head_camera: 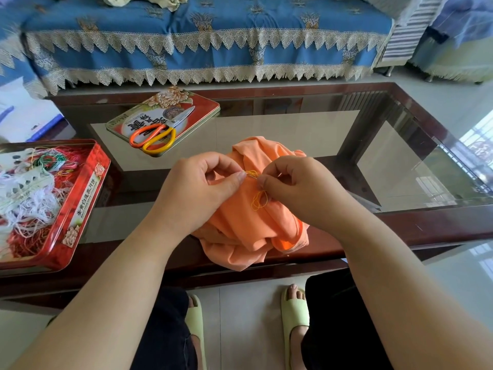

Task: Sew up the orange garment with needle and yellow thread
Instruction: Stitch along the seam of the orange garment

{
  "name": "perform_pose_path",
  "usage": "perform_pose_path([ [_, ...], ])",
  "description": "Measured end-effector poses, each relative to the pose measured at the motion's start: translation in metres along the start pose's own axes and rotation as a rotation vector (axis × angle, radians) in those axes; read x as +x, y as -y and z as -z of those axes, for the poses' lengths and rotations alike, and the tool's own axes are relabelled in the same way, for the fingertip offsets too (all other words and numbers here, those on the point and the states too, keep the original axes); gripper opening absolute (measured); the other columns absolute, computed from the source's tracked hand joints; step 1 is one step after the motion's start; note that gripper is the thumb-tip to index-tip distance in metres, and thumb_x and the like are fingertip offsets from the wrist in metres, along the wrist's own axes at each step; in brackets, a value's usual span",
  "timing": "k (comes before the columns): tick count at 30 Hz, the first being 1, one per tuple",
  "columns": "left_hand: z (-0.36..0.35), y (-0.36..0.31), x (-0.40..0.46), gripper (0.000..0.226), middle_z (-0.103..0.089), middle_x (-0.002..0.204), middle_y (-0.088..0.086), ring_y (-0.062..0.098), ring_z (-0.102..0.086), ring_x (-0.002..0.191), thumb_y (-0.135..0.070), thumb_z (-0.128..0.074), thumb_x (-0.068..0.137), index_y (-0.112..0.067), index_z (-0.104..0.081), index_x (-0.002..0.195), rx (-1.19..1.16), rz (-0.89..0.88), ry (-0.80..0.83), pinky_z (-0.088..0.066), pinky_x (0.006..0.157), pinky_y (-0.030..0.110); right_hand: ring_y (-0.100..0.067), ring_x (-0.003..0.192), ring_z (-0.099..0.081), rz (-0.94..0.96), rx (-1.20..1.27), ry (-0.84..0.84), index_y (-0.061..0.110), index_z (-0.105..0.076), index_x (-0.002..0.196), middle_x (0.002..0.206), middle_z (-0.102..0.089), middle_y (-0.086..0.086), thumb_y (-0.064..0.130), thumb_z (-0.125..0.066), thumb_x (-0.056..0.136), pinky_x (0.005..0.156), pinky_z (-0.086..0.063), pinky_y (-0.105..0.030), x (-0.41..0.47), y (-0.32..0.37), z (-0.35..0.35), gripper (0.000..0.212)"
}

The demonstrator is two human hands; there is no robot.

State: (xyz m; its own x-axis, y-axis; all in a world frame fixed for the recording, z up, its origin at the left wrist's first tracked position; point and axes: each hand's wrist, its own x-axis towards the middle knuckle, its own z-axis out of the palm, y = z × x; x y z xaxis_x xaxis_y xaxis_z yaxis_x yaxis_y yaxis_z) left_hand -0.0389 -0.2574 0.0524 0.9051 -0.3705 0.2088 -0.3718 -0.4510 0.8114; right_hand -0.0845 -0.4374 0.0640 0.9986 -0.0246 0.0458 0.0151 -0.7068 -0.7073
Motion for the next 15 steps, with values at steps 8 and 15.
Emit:
perform_pose_path([
  [8,-0.015,-0.006,-0.006,0.005,-0.06,0.064,-0.028,-0.003,-0.054,0.065,-0.032,-0.069,0.086,-0.034,-0.066,0.083,-0.006,-0.093,-0.081,-0.038,0.056,0.006,-0.013,0.062,-0.059,-0.027,-0.009,-0.212,0.014,-0.068,0.078,0.068,-0.067,0.002,0.035,-0.052,0.096,0.069,-0.05,-0.038,-0.002,0.004,-0.017,0.032],
  [15,-0.022,0.0,-0.005,0.016,-0.061,0.085,-0.021,0.014,-0.062,0.087,-0.036,-0.066,0.088,-0.023,-0.071,0.094,0.137,-0.208,-0.252,-0.054,0.071,0.033,-0.021,0.059,-0.062,-0.088,0.178,-0.263,0.012,-0.065,0.075,0.065,-0.067,-0.002,0.034,-0.051,0.097,0.067,-0.053,-0.045,-0.002,0.011,-0.023,0.036],
])
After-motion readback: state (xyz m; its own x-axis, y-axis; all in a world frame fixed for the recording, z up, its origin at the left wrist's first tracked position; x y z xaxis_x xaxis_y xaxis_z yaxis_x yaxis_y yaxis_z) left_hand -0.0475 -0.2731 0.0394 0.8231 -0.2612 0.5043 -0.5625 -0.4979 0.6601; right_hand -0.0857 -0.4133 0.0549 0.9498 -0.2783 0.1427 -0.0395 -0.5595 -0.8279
